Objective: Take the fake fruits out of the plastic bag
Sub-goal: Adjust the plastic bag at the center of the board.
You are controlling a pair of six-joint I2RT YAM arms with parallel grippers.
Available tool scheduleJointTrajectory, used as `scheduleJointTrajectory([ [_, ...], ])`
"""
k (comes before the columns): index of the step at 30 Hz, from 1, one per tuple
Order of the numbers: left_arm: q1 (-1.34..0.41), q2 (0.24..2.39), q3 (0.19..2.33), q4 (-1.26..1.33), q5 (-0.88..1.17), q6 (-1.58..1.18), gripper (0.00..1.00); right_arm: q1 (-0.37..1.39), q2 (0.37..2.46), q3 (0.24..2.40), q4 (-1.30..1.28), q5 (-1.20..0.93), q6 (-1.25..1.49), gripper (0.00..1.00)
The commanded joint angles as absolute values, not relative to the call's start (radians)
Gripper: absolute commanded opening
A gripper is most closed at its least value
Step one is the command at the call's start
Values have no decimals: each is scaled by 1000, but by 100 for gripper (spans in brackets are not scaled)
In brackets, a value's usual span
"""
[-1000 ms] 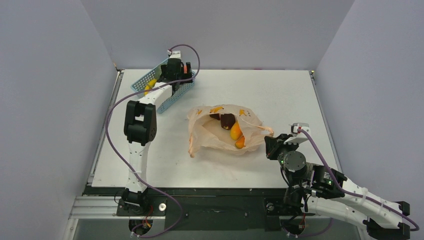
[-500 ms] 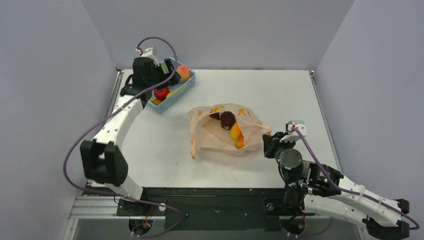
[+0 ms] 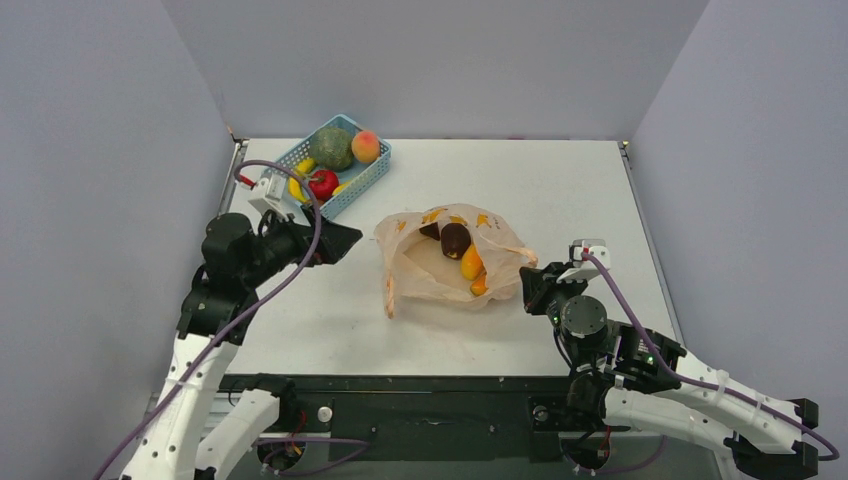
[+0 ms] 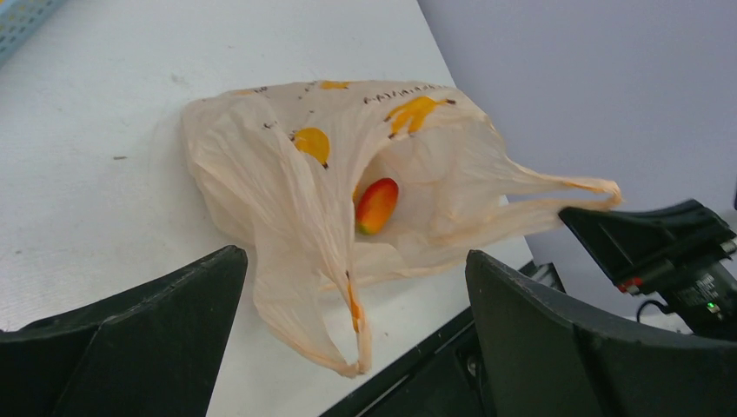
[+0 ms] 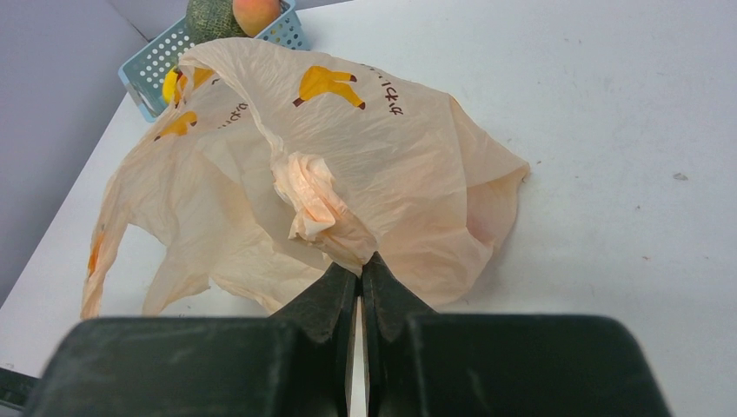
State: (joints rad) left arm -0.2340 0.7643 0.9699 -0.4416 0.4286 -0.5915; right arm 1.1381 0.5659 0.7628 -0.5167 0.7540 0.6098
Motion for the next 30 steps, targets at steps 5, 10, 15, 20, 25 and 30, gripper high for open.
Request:
scheduleJointTrajectory([
  [5, -554, 758, 1058, -409, 330, -679, 97, 1132, 610, 798, -462, 704, 586, 0],
  [10, -966, 903, 1085, -275, 61, -645, 96, 1132, 617, 794, -479, 672, 613, 0],
  [15, -1114, 1036, 1073, -156, -81, -593, 96, 1135, 585, 779, -494, 620, 637, 0],
  [20, -1210, 1132, 1016, -87, -263, -591, 93, 1136, 557, 756, -519, 582, 669, 0],
  [25, -1220, 1161, 923, 33, -335, -612, 93, 1138, 515, 721, -535, 571, 726, 0],
  [30, -1218, 1168, 880, 102, -362, -622, 93, 1141, 470, 668, -546, 544, 788, 0],
])
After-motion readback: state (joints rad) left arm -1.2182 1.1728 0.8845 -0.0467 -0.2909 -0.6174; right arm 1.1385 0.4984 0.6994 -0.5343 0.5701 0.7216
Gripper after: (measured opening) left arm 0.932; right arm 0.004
